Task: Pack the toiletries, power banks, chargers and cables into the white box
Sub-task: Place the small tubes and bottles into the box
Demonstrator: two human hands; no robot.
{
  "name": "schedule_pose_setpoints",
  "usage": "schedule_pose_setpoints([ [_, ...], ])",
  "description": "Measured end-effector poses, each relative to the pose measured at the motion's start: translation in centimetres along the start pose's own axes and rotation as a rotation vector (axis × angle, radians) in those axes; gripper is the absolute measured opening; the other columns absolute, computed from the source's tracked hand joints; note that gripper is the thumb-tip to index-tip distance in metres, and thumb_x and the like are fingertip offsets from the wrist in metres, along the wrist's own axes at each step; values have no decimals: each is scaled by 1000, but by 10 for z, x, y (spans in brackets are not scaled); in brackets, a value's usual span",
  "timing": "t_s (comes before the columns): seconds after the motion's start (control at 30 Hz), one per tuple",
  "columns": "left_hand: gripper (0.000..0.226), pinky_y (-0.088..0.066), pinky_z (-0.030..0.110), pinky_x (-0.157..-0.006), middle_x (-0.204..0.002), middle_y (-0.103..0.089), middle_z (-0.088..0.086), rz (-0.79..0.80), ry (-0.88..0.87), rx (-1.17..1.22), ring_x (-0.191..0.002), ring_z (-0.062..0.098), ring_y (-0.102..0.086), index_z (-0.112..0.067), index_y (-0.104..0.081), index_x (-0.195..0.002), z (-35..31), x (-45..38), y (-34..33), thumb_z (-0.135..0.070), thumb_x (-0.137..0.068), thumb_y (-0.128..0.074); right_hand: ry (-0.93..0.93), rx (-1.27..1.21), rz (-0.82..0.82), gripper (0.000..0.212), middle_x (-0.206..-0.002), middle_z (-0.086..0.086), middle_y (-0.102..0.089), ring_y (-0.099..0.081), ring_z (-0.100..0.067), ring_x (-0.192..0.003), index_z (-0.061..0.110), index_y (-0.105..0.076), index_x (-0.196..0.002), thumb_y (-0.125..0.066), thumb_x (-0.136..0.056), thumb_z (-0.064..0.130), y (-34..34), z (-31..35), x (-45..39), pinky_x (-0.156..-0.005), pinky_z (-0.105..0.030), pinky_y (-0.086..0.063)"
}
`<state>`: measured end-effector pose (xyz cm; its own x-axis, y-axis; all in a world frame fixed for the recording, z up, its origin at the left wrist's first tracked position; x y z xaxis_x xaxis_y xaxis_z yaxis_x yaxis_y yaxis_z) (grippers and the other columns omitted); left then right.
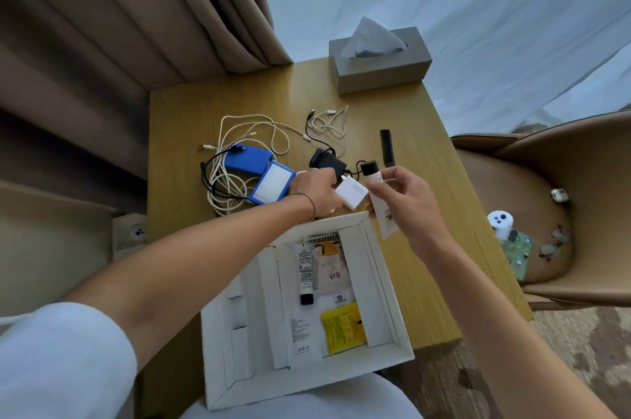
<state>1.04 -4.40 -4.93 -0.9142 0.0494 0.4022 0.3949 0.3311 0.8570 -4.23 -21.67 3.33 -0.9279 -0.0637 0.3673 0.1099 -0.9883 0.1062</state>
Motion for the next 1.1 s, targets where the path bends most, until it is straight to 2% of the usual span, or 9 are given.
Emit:
schedule_pose_setpoints([
  [0.13,40,-53,36,-83,-116,-66,3,-139,32,202,-102,24,-61,-25,-62,-123,13,20,23,-34,-83,-64,62,136,65,14,-84,-8,-73,-64,-11,-69,16,-73,-90,-77,-86,29,-11,0,19,-58,-14,-51],
  [0.27,32,-44,26,-65,-101,-58,2,-231,-2,335,-88,19,-56,-26,-67,-116,20,46,40,-36,-86,-61,70,261,166,21,-88,-11,-75,-72,-26,-83,16,-75,-97,-80,-84,32,-23,-4,35,-77,-41,-59],
  [0.33,26,-42,26,-63,-90,-53,-1,-266,-30,360,-84,19,-54,-24,-69,-108,23,60,48,-33,-86,-58,102,341,222,24,-84,-7,-75,-71,-24,-76,19,-73,-107,-78,-86,32,-29,-6,39,-77,-46,-58],
  [0.5,18,-38,27,-60,-91,-58,4,-305,-48,391,-80,19,-55,-20,-65,-95,29,95,53,-34,-87,-56,183,597,364,33,-68,3,-70,-60,-8,-55,32,-61,-123,-70,-92,32,-48,-25,46,-54,-27,-50],
  [0.57,23,-37,30,-61,-86,-59,3,-309,-62,414,-78,19,-54,-17,-63,-89,29,112,51,-39,-87,-53,187,705,408,31,-72,8,-68,-58,-4,-57,33,-61,-121,-69,-91,32,-56,-35,47,-54,-20,-43],
  [0.7,24,-32,25,-58,-78,-58,-4,-269,-86,413,-70,9,-52,-21,-63,-86,37,139,42,-45,-86,-60,190,923,457,24,-92,9,-68,-61,-10,-72,28,-65,-109,-70,-86,29,-70,-58,49,-53,-20,-40],
  [0.87,32,-38,28,-55,-65,-55,-8,-219,-84,439,-61,7,-51,-27,-57,-70,50,165,26,-55,-84,-62,112,1054,475,23,-74,14,-54,-52,-2,-63,30,-53,-90,-71,-81,21,-76,-85,52,-47,-21,-36],
  [0.97,43,-38,26,-53,-63,-55,-6,-169,-40,408,-57,7,-48,-22,-55,-69,62,175,14,-63,-81,-64,124,1121,478,17,-78,7,-58,-53,-10,-64,24,-55,-94,-65,-84,14,-76,-95,55,-48,-22,-36],
  [1.1,44,-47,31,-59,-73,-64,1,-97,43,334,-68,16,-59,-17,-63,-78,74,184,2,-60,-80,-69,158,1234,488,20,-95,-7,-67,-55,-22,-73,15,-59,-109,-61,-90,10,-73,-101,57,-58,-31,-44],
])
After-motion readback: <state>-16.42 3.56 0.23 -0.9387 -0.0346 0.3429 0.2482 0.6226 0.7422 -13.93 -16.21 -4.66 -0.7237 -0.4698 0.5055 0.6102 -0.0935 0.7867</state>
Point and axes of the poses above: each hand's wrist, its own x-axis away from the middle knuckle, its own y-axis out of the back of the hand, z = x × y, the point moved 3 cm from there along -x, towards the middle knuckle
